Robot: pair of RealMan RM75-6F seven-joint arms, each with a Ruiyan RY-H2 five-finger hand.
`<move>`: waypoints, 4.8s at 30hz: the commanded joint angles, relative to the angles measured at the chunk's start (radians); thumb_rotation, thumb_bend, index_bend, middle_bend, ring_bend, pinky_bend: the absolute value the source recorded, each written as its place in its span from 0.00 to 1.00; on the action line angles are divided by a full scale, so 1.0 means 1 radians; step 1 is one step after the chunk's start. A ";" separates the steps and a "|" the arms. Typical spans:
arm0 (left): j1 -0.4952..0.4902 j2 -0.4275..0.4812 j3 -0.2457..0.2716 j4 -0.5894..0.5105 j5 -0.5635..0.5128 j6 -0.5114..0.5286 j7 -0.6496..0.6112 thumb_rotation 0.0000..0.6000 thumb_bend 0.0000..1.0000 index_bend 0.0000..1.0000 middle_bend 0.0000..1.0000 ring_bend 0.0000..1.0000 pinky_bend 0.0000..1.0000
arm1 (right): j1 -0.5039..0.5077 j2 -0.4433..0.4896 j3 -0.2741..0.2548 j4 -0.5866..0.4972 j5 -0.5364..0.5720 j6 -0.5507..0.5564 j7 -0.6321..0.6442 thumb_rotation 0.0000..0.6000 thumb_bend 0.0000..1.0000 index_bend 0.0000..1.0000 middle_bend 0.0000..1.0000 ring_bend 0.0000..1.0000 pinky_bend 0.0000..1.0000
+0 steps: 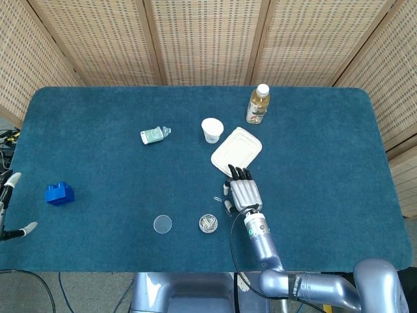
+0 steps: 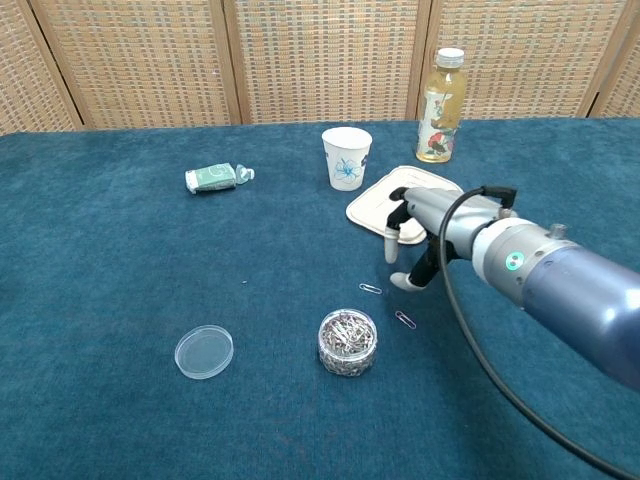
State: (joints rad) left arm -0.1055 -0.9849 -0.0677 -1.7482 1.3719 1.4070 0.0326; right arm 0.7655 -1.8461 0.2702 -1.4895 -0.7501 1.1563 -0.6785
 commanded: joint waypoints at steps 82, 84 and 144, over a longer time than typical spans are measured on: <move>-0.015 -0.011 -0.003 0.011 -0.018 -0.019 0.007 1.00 0.00 0.00 0.00 0.00 0.00 | -0.009 0.119 -0.065 -0.175 -0.155 -0.042 0.015 1.00 0.45 0.67 0.00 0.00 0.00; -0.016 -0.011 -0.002 0.010 -0.017 -0.019 0.010 1.00 0.00 0.00 0.00 0.00 0.00 | -0.020 0.148 -0.093 -0.214 -0.190 -0.046 0.027 1.00 0.45 0.67 0.00 0.00 0.00; 0.012 -0.010 0.012 -0.003 0.029 0.037 -0.009 1.00 0.00 0.00 0.00 0.00 0.00 | -0.271 0.492 -0.312 -0.141 -0.737 0.289 0.432 1.00 0.00 0.12 0.00 0.00 0.00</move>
State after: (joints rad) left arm -0.0984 -0.9942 -0.0588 -1.7471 1.3944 1.4375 0.0256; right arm 0.6026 -1.4818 0.0397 -1.7553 -1.3151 1.3103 -0.4486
